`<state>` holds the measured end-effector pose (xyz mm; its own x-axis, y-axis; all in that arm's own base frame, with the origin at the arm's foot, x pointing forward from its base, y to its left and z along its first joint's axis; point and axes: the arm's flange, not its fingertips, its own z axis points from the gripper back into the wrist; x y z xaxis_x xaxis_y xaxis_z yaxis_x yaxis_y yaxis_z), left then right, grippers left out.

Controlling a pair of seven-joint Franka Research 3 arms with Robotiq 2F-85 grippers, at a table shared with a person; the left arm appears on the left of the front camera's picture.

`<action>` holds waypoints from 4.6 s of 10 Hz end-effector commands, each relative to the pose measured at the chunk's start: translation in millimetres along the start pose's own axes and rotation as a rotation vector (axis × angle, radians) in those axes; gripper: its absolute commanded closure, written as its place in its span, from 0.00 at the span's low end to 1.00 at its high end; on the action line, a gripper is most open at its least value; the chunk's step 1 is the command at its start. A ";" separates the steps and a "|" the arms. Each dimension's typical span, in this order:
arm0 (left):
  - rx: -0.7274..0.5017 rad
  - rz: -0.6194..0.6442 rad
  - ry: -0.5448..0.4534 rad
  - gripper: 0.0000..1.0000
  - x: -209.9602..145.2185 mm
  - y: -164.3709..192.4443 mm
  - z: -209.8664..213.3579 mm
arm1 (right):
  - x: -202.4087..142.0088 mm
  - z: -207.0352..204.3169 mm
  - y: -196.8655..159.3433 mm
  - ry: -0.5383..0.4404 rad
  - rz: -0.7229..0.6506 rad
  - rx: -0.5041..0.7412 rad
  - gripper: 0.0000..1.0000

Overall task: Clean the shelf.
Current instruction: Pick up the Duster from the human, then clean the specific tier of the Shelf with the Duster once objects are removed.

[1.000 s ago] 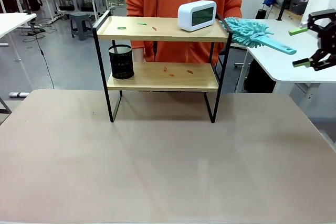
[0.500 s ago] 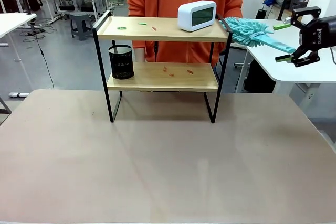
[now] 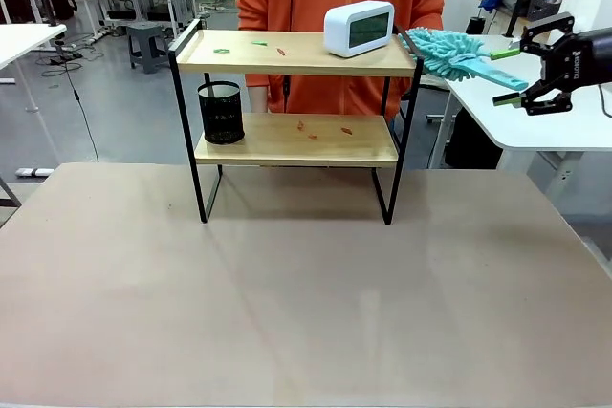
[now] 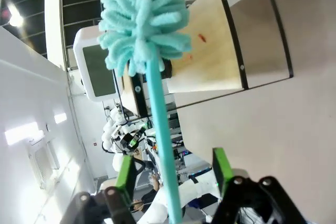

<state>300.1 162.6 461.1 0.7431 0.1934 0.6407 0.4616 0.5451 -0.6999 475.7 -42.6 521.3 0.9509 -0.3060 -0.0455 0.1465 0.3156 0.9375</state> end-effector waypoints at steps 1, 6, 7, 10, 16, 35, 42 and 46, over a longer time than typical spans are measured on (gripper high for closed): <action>-0.016 -0.023 -0.021 0.00 1.5 -0.2 -0.9 | 5.6 -9.9 1.0 -0.045 0.024 0.050 0.65; -0.016 -0.023 -0.021 0.00 1.5 -0.2 -0.9 | 6.7 -12.2 1.4 -0.074 0.039 0.082 1.00; -0.016 -0.023 -0.021 0.00 1.5 -0.2 -0.9 | 6.6 -11.9 0.4 -0.069 0.036 0.088 1.00; -0.016 -0.023 -0.021 0.00 1.5 -0.2 -0.9 | 6.7 -10.7 -3.1 -0.062 0.027 0.087 1.00; -0.016 -0.023 -0.021 0.00 1.5 -0.2 -0.9 | -91.9 108.7 -4.2 -0.071 0.272 -0.027 1.00; -0.016 -0.023 -0.021 0.00 1.5 -0.2 -0.9 | -235.8 190.4 -58.7 0.013 0.394 -0.254 1.00; -0.016 -0.023 -0.021 0.00 1.5 -0.2 -0.9 | -301.9 150.9 -30.0 0.159 0.647 -0.427 0.88; -0.016 -0.023 -0.021 0.00 1.5 -0.2 -0.9 | -327.0 37.6 -1.4 0.176 0.872 -0.569 0.88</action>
<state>300.7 163.6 461.5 0.7436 0.1927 0.6402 0.4610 0.5458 -0.6997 140.0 -4.6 581.3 0.8451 0.3530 0.4016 -0.5104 0.7564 0.4092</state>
